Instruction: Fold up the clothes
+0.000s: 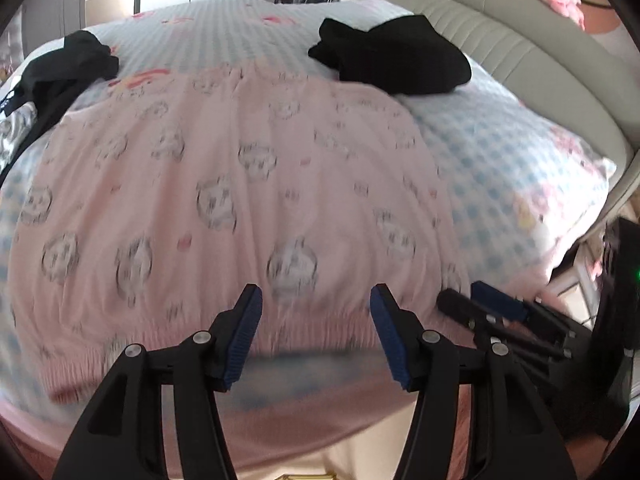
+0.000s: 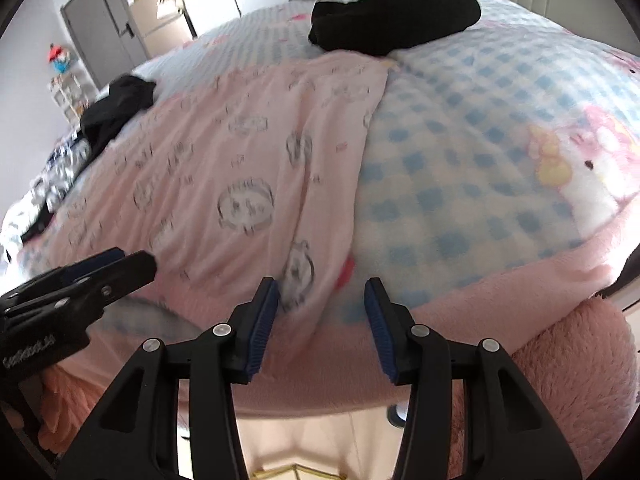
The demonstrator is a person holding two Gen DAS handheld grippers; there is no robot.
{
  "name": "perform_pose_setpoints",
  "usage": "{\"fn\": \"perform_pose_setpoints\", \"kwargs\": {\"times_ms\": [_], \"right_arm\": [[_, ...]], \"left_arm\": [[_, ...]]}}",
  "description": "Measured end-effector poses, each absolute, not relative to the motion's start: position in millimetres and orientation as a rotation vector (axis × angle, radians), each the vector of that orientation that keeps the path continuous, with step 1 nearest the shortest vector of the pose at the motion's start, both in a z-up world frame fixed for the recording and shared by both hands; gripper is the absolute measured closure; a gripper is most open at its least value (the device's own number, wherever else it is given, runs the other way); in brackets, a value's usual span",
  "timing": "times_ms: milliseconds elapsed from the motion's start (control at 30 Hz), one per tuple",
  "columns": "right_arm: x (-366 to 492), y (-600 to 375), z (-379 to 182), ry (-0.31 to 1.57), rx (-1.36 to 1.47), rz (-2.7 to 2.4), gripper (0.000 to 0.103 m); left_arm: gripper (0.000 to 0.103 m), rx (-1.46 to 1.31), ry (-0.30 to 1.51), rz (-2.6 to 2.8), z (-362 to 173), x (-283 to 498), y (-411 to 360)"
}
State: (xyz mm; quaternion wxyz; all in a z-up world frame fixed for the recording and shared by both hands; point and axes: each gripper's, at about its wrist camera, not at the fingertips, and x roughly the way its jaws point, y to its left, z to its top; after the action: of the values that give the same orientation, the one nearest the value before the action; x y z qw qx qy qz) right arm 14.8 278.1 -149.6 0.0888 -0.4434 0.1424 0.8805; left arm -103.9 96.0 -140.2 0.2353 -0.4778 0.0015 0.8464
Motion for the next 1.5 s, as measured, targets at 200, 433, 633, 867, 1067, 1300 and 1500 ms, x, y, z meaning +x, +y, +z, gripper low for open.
{"fn": "perform_pose_setpoints", "kwargs": {"times_ms": [200,433,633,867,1067,1300,1500], "right_arm": [[-17,280,-147,0.352,-1.326,2.631,0.057],[0,279,-168,0.376,-1.391,2.592,0.052],[13,292,-151,0.474,-1.307,2.607,0.053],[-39,323,-129,0.531,-1.259,2.669,0.065],[-74,348,-156,0.702,-1.472,2.653,0.088],[-73,364,-154,0.717,-1.433,2.590,0.082],[-76,347,-157,0.651,-1.477,2.642,0.079]], "left_arm": [[0.045,-1.486,0.049,2.325,-164,-128,92],[0.044,-1.443,0.088,2.309,-170,-104,78],[0.043,-1.345,-0.019,2.330,-153,-107,75],[0.043,-1.277,0.032,2.294,-132,-141,131],[0.043,-1.342,0.026,2.252,-142,-155,149],[0.043,-1.361,-0.006,2.238,-150,-156,144],[0.043,-1.332,0.054,2.280,-147,-156,159]]}}
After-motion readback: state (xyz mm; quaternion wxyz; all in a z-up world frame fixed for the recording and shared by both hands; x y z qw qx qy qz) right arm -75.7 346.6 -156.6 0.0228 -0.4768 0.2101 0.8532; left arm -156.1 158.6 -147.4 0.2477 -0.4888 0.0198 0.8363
